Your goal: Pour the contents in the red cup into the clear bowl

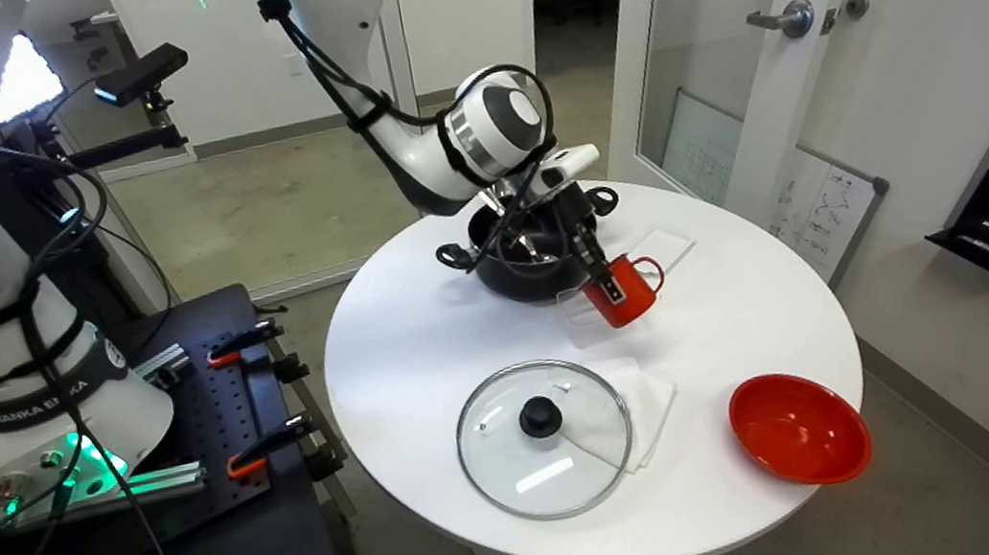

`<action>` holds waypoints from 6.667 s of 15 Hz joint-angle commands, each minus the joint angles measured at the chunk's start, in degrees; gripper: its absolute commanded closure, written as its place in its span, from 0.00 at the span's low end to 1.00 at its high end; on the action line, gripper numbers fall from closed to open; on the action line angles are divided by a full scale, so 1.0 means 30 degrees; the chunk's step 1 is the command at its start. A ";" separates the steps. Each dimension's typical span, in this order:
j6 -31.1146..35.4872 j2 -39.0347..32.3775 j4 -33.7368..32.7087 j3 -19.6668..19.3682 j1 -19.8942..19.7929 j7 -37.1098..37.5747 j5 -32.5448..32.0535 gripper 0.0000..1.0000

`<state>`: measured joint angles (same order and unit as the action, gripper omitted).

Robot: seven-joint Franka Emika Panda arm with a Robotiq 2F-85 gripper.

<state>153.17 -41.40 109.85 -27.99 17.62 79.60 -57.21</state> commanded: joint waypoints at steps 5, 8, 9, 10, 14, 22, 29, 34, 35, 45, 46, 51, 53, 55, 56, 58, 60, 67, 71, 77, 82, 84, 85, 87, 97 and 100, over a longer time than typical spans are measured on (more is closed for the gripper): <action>-0.1937 -0.0366 -0.1177 0.1849 -0.1222 0.3910 -0.4949 0.98; -0.3055 -0.0357 -0.1234 0.3131 -0.2046 0.4902 -0.6637 0.98; -0.3359 -0.0359 -0.1227 0.3571 -0.2346 0.5126 -0.7087 0.98; -0.3640 -0.0388 -0.1209 0.3951 -0.2568 0.5426 -0.7622 0.98; -0.4135 -0.0192 -0.1037 0.5333 -0.3576 0.6352 -0.9804 0.98; -0.4687 0.0671 -0.0397 0.7118 -0.5215 0.7639 -1.3121 0.98; -0.4295 0.1858 0.0539 0.8094 -0.6178 0.8030 -1.5696 0.98; -0.3525 0.2576 0.1381 0.8793 -0.7122 0.7696 -1.7662 0.98; -0.3149 0.2706 0.1541 0.8939 -0.7355 0.7679 -1.8105 0.98; -0.2154 0.3496 0.2688 1.0296 -0.9039 0.9256 -2.4008 0.98; -0.2211 0.3510 0.2726 1.0412 -0.9133 0.9340 -2.4510 0.98; -0.2118 0.2894 0.2430 1.0480 -0.9342 0.8234 -2.3180 0.91; -0.2101 0.2895 0.2461 1.0470 -0.9381 0.8168 -2.3083 0.91; -0.2098 0.2895 0.2462 1.0473 -0.9383 0.8164 -2.3067 0.91; -0.2098 0.2895 0.2464 1.0474 -0.9383 0.8163 -2.3064 0.91; -0.2097 0.2895 0.2464 1.0480 -0.9381 0.8163 -2.3058 0.91; -0.2097 0.2895 0.2464 1.0480 -0.9382 0.8163 -2.3057 0.91; -0.1739 0.3104 0.2124 1.0439 -0.9439 0.7649 -2.2954 0.98; -0.0598 0.3062 0.1665 1.0414 -0.9680 0.6793 -2.3348 0.98; 0.0874 0.2897 0.0750 1.0088 -0.9821 0.5396 -2.3506 0.98; 0.2515 0.2311 -0.0405 1.0075 -1.0093 0.4619 -2.4369 0.98; 0.2830 0.1855 -0.0956 1.0028 -1.0165 0.4369 -2.4706 0.98; 0.2937 0.1560 -0.1359 1.0187 -1.0314 0.4714 -2.5371 0.98; 0.2964 0.0877 -0.2231 1.0566 -1.0601 0.5483 -2.6923 0.98; 0.2604 -0.1332 -0.4545 1.2215 -1.1896 0.6816 -3.1892 0.98; 0.2166 -0.1749 -0.5228 1.3690 -1.2672 0.4696 -3.0720 0.98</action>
<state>160.12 -44.85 97.53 9.14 -18.05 96.85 -149.37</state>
